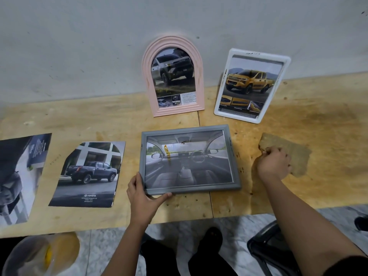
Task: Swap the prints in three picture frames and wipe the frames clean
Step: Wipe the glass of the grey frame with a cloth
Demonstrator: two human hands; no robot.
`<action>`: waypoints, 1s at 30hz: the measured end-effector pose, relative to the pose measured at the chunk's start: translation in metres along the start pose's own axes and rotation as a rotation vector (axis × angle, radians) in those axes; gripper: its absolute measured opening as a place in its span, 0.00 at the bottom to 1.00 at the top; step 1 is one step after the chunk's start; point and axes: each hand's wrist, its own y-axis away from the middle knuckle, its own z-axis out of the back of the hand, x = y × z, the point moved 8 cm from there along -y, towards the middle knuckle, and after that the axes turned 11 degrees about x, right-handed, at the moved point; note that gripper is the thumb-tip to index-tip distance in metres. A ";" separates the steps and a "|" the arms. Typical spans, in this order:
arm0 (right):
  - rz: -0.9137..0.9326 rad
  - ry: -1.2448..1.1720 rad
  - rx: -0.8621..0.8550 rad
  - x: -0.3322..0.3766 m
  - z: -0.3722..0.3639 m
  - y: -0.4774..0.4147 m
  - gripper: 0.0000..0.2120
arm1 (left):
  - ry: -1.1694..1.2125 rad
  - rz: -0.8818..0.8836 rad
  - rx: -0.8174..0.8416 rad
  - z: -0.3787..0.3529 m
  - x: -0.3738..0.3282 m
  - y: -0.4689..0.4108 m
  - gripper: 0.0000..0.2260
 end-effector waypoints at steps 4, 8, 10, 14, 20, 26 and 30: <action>0.046 0.071 0.009 0.003 -0.002 0.011 0.12 | 0.011 0.009 0.002 0.001 0.001 0.001 0.55; 0.118 0.059 0.005 0.004 0.005 0.024 0.10 | -0.004 0.022 0.032 0.003 -0.002 0.001 0.55; 0.146 -0.009 -0.049 0.008 0.018 0.033 0.09 | -0.005 0.037 0.052 0.005 -0.003 0.002 0.54; 0.237 -0.289 -0.145 0.026 0.044 0.054 0.07 | -0.027 0.025 0.102 0.011 -0.006 0.004 0.48; 0.437 -0.734 0.024 0.085 0.068 0.080 0.06 | -0.016 0.045 -0.034 0.030 -0.011 0.002 0.23; 0.692 -0.925 0.412 0.166 0.071 0.128 0.05 | 0.647 0.195 0.115 0.031 -0.083 0.003 0.16; 1.033 -0.834 0.596 0.205 0.074 0.173 0.07 | 0.985 0.185 0.616 0.015 -0.145 0.002 0.33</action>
